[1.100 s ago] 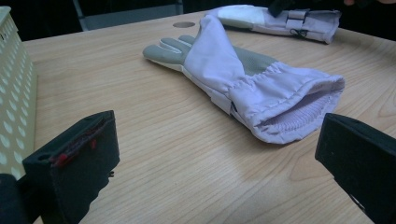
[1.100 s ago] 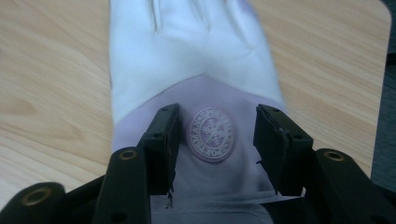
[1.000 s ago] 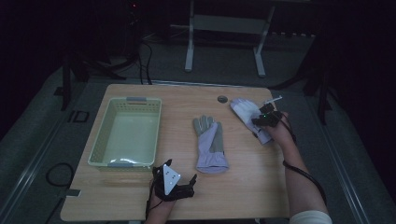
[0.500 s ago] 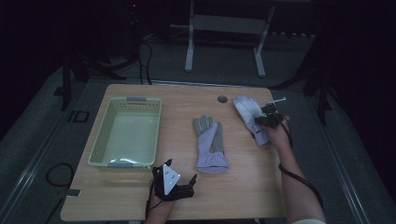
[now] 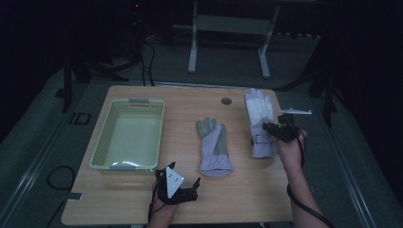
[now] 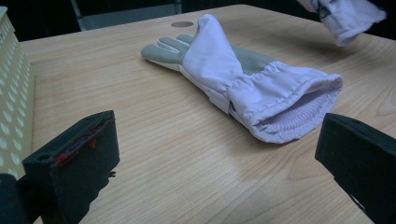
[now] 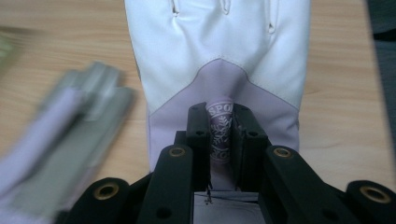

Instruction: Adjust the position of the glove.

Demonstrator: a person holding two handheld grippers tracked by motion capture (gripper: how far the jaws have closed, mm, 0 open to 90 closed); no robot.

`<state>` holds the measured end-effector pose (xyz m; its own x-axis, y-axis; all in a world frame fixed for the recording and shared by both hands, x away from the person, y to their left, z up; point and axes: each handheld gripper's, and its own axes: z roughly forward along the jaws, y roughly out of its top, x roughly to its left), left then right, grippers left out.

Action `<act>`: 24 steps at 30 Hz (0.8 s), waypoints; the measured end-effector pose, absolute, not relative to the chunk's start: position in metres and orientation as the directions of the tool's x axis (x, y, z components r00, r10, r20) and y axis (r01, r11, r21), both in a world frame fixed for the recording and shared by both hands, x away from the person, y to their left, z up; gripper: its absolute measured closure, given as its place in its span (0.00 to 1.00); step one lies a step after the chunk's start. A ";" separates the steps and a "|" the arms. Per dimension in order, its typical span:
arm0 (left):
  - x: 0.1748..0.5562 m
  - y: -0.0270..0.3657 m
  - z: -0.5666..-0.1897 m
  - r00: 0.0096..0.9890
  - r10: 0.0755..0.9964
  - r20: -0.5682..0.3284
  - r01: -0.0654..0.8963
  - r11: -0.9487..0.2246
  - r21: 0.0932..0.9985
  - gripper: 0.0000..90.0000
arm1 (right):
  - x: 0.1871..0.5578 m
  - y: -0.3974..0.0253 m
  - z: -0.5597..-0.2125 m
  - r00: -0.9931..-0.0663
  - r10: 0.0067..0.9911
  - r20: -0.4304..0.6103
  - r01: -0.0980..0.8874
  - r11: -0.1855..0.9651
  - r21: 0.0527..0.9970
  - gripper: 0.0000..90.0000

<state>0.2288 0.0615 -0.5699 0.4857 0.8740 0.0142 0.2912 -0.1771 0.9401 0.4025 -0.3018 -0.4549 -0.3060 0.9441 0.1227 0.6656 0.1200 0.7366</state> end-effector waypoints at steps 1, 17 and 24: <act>0.229 0.061 -0.570 0.486 0.874 0.014 0.291 -0.177 0.940 0.00 | 0.403 -0.302 -0.455 -0.306 0.944 0.123 0.666 0.120 0.737 0.88; 0.229 0.061 -0.570 0.481 0.877 0.011 0.293 -0.173 0.940 0.00 | 0.346 -0.308 -0.467 -0.183 0.972 0.150 0.673 0.013 0.739 0.88; 0.229 0.061 -0.570 0.479 0.878 0.007 0.295 -0.169 0.940 0.00 | 0.351 -0.308 -0.497 -0.133 0.976 0.173 0.722 -0.024 0.691 0.87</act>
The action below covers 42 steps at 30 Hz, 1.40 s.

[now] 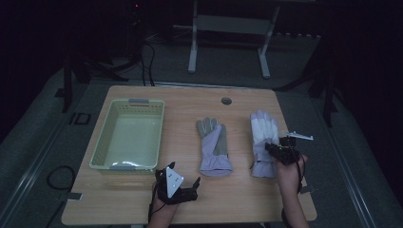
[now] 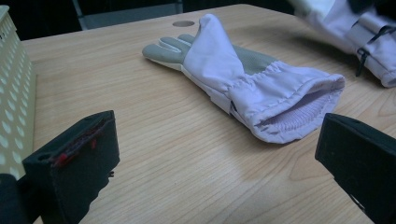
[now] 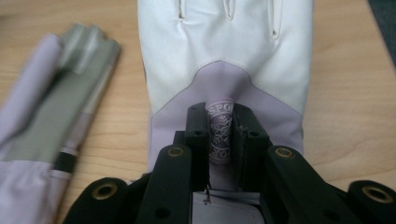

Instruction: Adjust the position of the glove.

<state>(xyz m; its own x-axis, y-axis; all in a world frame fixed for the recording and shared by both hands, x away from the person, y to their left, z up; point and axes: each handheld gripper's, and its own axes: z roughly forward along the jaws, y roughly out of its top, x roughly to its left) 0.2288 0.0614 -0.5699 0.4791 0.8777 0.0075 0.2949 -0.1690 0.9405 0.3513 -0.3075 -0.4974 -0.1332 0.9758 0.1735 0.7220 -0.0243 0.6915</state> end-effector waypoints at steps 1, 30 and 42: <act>0.229 0.062 -0.570 0.479 0.878 0.009 0.295 -0.171 0.940 0.00 | 0.354 -0.308 -0.503 -0.122 0.978 0.170 0.732 -0.027 0.680 0.87; 0.229 0.061 -0.570 0.487 0.873 0.015 0.291 -0.179 0.940 0.00 | 0.369 -0.331 -0.507 -0.441 0.892 0.102 0.692 0.266 0.671 0.59; 0.228 0.061 -0.570 0.488 0.873 0.016 0.289 -0.179 0.940 0.00 | 0.382 -0.341 -0.497 -0.602 0.797 -0.041 0.610 0.492 0.621 0.58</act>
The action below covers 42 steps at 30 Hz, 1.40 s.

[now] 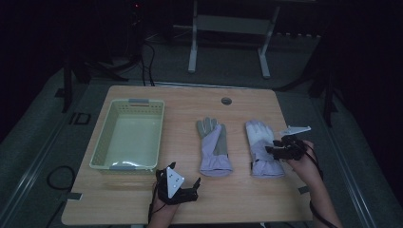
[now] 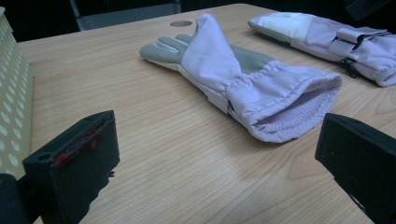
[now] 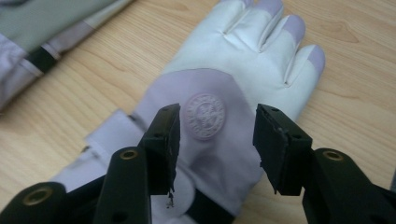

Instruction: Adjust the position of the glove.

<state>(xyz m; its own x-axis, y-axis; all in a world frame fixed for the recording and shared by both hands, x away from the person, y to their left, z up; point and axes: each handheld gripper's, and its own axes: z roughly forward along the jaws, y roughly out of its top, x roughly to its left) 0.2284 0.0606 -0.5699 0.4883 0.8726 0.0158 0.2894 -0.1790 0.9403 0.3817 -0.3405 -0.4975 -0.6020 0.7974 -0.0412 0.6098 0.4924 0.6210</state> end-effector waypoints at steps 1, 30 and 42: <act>0.228 0.061 -0.570 0.488 0.873 0.015 0.289 -0.178 0.940 0.00 | 0.385 -0.340 -0.498 -0.604 0.796 -0.029 0.618 0.491 0.614 0.58; 0.228 0.060 -0.570 0.490 0.871 0.018 0.289 -0.182 0.940 0.00 | 0.392 -0.332 -0.534 -0.554 0.828 0.082 0.693 0.404 0.597 0.70; 0.229 0.061 -0.570 0.490 0.872 0.015 0.291 -0.180 0.940 0.00 | 0.386 -0.334 -0.527 -0.463 0.874 0.148 0.744 0.293 0.600 0.86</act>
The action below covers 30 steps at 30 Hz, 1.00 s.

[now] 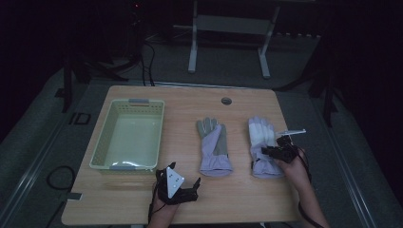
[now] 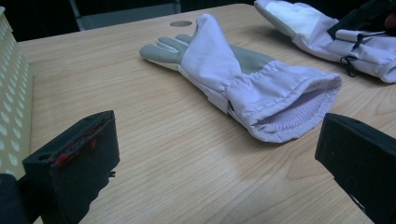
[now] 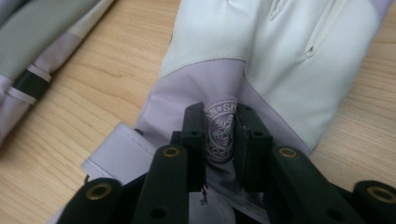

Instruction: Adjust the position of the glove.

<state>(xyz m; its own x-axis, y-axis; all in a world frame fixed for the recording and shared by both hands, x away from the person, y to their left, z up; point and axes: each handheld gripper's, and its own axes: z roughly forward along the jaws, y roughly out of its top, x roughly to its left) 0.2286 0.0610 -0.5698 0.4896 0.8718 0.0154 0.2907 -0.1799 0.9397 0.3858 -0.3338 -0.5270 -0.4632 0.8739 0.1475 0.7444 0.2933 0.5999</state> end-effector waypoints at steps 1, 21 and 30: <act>0.229 0.061 -0.570 0.490 0.872 0.015 0.292 -0.180 0.939 0.00 | 0.386 -0.332 -0.521 -0.461 0.878 0.130 0.741 0.300 0.601 0.87; 0.228 0.060 -0.570 0.491 0.871 0.018 0.289 -0.182 0.940 0.00 | 0.385 -0.321 -0.447 -0.457 0.886 0.081 0.688 0.295 0.663 0.89; 0.229 0.060 -0.570 0.491 0.871 0.017 0.290 -0.182 0.939 0.00 | 0.383 -0.302 -0.411 -0.460 0.885 0.076 0.670 0.289 0.684 0.88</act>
<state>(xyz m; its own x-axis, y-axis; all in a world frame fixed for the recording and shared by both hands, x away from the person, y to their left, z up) 0.2286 0.0601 -0.5699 0.4915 0.8707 0.0171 0.2903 -0.1824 0.9394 0.3832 -0.3018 -0.4113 -0.4595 0.8849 0.0760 0.6698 0.2890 0.6840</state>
